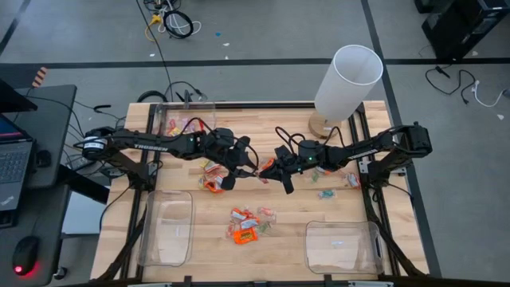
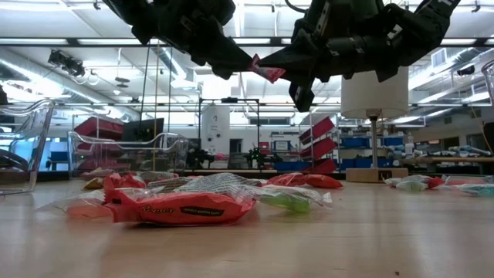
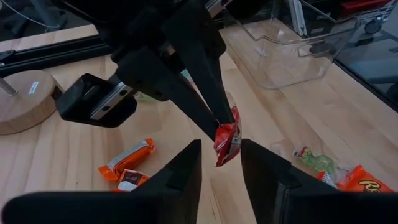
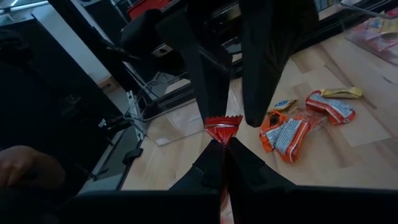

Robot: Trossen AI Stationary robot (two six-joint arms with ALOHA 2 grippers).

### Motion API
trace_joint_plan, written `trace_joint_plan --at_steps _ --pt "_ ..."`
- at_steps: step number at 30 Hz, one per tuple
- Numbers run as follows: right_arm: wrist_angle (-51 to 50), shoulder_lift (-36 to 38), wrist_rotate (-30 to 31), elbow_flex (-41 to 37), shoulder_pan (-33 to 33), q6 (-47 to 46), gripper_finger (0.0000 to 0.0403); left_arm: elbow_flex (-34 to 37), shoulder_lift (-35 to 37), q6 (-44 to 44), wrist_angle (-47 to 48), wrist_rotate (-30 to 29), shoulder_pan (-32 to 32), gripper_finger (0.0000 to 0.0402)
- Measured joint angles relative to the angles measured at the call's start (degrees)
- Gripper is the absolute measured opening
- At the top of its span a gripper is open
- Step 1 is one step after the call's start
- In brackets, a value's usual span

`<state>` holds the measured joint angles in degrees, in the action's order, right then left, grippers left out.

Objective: Sort candy
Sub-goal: Put the red candy into the top left transparent bin

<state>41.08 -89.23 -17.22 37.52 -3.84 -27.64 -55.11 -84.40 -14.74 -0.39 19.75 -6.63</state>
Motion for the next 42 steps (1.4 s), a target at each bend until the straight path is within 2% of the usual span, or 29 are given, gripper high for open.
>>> trace_joint_plan --at_steps 12,15,28,33,38,42 --pt "0.0 0.0 0.2 0.0 0.0 0.42 0.0008 0.0 0.0 0.0 0.28 0.0 0.0 0.002" --pt "0.02 0.0 0.22 0.0 0.0 -0.4 0.0018 0.0 0.0 0.09 0.27 0.0 0.0 0.0004" --pt "0.02 0.02 0.2 0.0 -0.09 -2.51 0.0121 0.0 0.0 0.4 0.3 0.0 0.0 0.0001" --pt "-0.12 0.02 -1.05 0.0 -0.09 -3.91 0.0131 0.0 1.51 2.88 1.92 -0.02 -0.07 0.0001" --pt "-0.92 0.02 -1.31 0.0 -0.09 -3.87 0.0129 -0.04 6.78 7.94 5.32 -0.46 -0.11 0.0" --pt "-1.35 0.02 -1.32 0.0 -0.09 -3.82 0.0128 -0.7 12.98 9.05 14.13 -8.62 -0.15 0.0"
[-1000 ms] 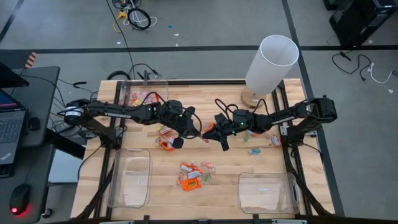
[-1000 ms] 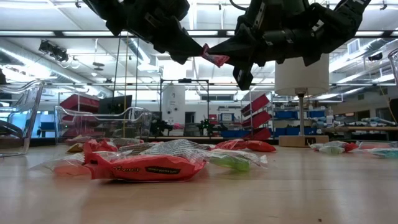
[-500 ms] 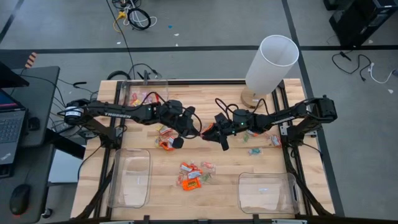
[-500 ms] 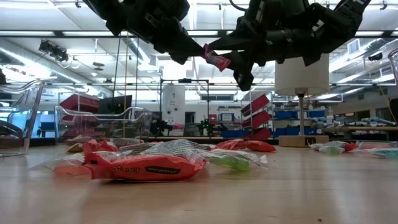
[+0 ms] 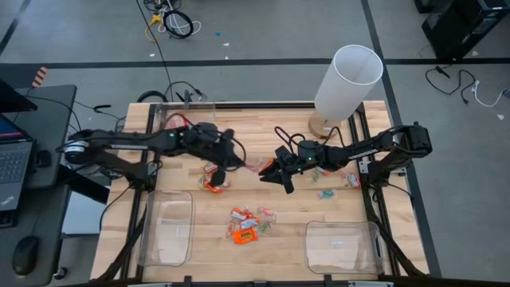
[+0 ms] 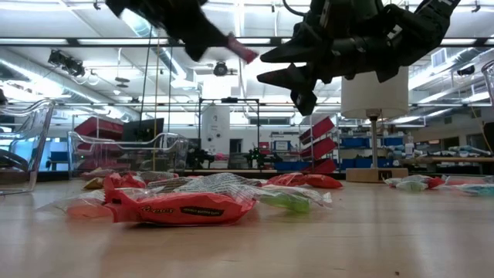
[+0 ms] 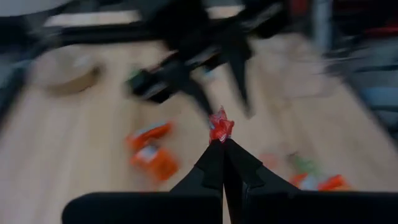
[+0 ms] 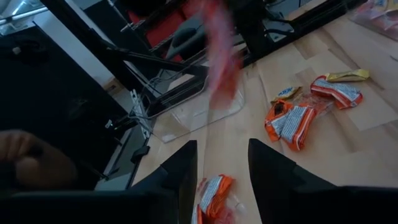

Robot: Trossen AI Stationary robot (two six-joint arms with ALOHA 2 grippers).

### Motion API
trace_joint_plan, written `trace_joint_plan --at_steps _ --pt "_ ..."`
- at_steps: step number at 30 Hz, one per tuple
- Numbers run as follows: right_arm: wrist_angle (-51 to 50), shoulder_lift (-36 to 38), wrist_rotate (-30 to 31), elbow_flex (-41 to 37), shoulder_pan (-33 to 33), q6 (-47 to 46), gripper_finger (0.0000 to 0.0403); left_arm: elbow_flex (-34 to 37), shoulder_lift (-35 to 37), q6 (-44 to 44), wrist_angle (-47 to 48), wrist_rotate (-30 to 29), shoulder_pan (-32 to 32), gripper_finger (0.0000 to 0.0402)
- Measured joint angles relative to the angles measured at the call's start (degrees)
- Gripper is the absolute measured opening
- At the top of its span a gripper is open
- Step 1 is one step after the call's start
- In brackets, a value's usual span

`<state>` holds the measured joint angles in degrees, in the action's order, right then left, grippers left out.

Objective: Sort candy
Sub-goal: Put the red candy into the top left transparent bin

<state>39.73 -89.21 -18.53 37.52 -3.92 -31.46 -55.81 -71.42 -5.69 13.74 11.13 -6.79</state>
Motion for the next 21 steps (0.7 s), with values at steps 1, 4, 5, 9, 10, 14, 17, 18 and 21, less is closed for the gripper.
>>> trace_joint_plan --at_steps 1,4,5,9,10,14,17,18,21 --pt "-0.12 0.0 -0.01 0.0 0.0 0.03 0.0128 -0.36 1.44 0.01 3.13 -2.9 -0.18 0.0" --pt "-0.58 0.02 0.01 0.0 0.0 0.15 0.0128 -1.81 5.52 0.99 10.79 -9.97 -1.13 0.0" --pt "-0.78 0.02 0.13 0.0 0.0 0.35 0.0128 -2.2 6.7 1.48 13.19 -11.76 -1.72 0.0" --pt "-1.18 0.02 0.82 0.0 0.0 1.29 0.0128 -3.7 10.43 3.02 21.33 -17.79 -4.88 0.0" --pt "-1.35 0.02 0.86 0.0 0.0 1.4 0.0128 -3.95 11.15 3.31 23.05 -19.12 -5.95 0.0" --pt "-1.66 0.02 0.93 0.0 0.0 1.46 0.0128 -4.92 12.39 3.96 29.13 -21.63 -11.38 0.0" --pt "-1.97 0.02 0.97 0.0 0.0 1.64 0.0128 -5.07 12.3 4.26 32.43 -21.79 -16.29 0.0" --pt "-2.04 0.02 1.1 0.0 0.0 1.67 0.0128 -5.11 12.07 4.24 33.27 -21.79 -17.96 0.0" --pt "-2.15 0.02 2.06 0.0 0.0 2.18 0.0128 -5.14 11.29 4.18 35.45 -21.79 -22.74 0.0"
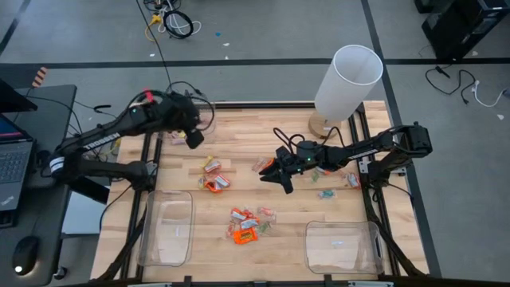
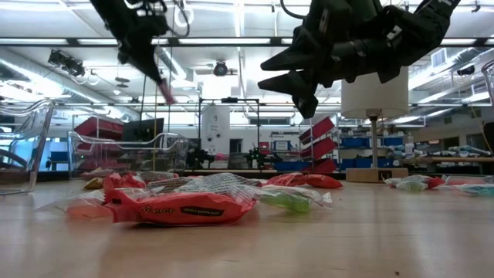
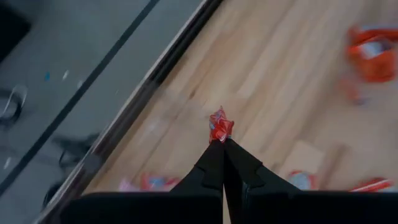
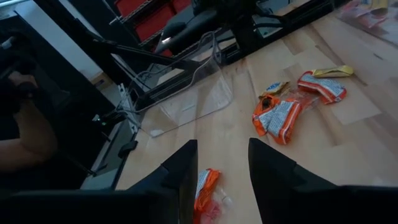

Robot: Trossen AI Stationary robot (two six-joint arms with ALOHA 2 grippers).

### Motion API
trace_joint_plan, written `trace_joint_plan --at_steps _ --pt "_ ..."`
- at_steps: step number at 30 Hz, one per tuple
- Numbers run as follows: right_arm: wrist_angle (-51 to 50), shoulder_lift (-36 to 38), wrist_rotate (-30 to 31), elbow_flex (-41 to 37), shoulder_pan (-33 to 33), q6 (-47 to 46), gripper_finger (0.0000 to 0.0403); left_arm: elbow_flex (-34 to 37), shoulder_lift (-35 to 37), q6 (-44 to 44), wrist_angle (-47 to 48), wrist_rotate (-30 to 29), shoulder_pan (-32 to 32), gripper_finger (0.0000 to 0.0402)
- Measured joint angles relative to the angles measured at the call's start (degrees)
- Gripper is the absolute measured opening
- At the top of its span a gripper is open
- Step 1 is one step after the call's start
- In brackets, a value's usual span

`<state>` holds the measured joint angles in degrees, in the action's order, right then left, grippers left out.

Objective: Sort candy
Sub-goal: Put the red candy into the top left transparent bin

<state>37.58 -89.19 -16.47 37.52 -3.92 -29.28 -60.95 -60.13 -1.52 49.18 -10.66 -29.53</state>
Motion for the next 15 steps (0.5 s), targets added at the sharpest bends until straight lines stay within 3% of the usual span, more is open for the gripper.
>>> trace_joint_plan --at_steps 15 --pt "-0.25 0.0 0.37 0.0 0.0 0.99 0.0128 0.9 -1.41 -2.3 7.13 0.38 -17.86 0.0"
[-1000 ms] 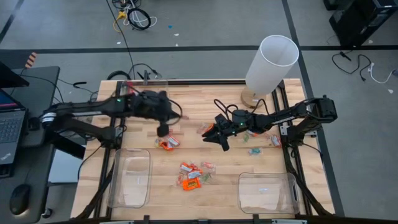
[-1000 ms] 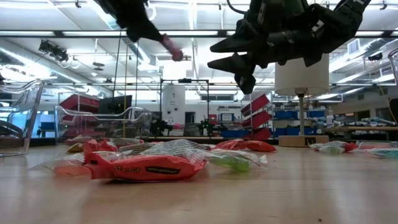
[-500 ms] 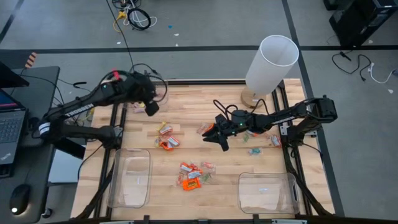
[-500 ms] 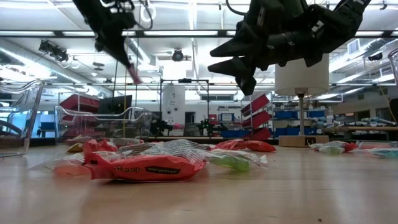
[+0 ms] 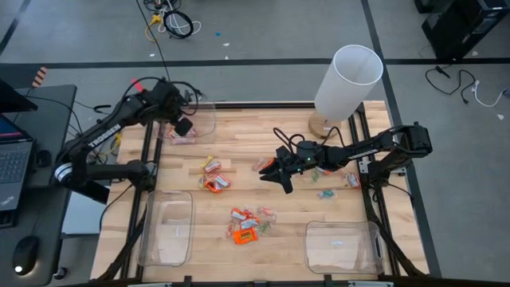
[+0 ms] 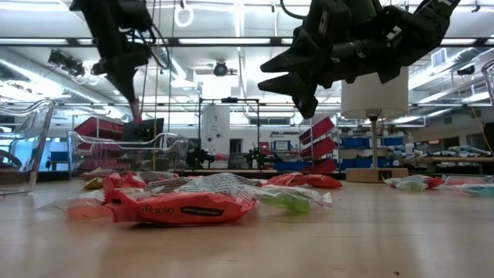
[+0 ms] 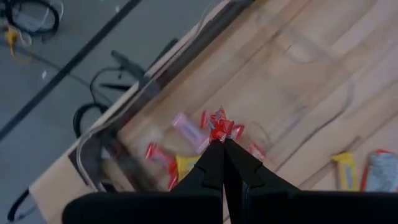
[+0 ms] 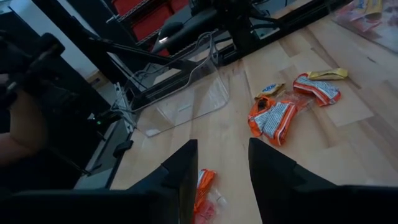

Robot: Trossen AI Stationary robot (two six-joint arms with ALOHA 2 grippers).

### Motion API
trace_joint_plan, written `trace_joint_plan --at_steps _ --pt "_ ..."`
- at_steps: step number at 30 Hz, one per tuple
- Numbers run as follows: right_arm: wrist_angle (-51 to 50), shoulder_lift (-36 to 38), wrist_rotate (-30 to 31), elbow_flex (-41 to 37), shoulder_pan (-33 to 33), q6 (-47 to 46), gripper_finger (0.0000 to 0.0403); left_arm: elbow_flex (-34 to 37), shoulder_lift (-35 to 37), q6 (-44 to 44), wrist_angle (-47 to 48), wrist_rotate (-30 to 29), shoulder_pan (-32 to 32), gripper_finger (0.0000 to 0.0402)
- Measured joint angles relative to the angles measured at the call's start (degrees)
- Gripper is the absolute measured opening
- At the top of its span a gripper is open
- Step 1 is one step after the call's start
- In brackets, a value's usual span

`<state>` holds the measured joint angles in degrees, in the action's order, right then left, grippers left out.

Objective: Sort candy
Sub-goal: Put the red candy into the top left transparent bin

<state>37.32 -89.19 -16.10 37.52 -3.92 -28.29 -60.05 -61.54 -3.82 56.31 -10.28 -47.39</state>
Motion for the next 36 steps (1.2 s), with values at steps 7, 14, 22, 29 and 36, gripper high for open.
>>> trace_joint_plan --at_steps 7,14,22,29,36 --pt "-0.09 0.0 0.0 0.0 0.0 0.48 0.0128 0.3 -4.43 -0.58 0.82 1.36 -5.35 0.0" --pt "-0.13 0.0 0.68 0.0 0.0 1.48 0.0128 0.32 -8.98 -0.48 0.82 1.72 -9.44 0.0" --pt "-0.16 0.0 1.05 0.0 0.0 1.53 0.0128 0.32 -12.48 -0.43 0.57 1.68 -11.16 0.0" --pt "-0.16 -0.02 1.05 0.0 0.0 1.51 0.0128 0.32 -14.67 -0.03 -0.31 0.4 -11.14 0.0" --pt "-0.14 -0.02 1.05 0.0 0.0 1.51 0.0128 0.32 -18.27 0.72 -0.39 -0.76 -11.18 0.0"
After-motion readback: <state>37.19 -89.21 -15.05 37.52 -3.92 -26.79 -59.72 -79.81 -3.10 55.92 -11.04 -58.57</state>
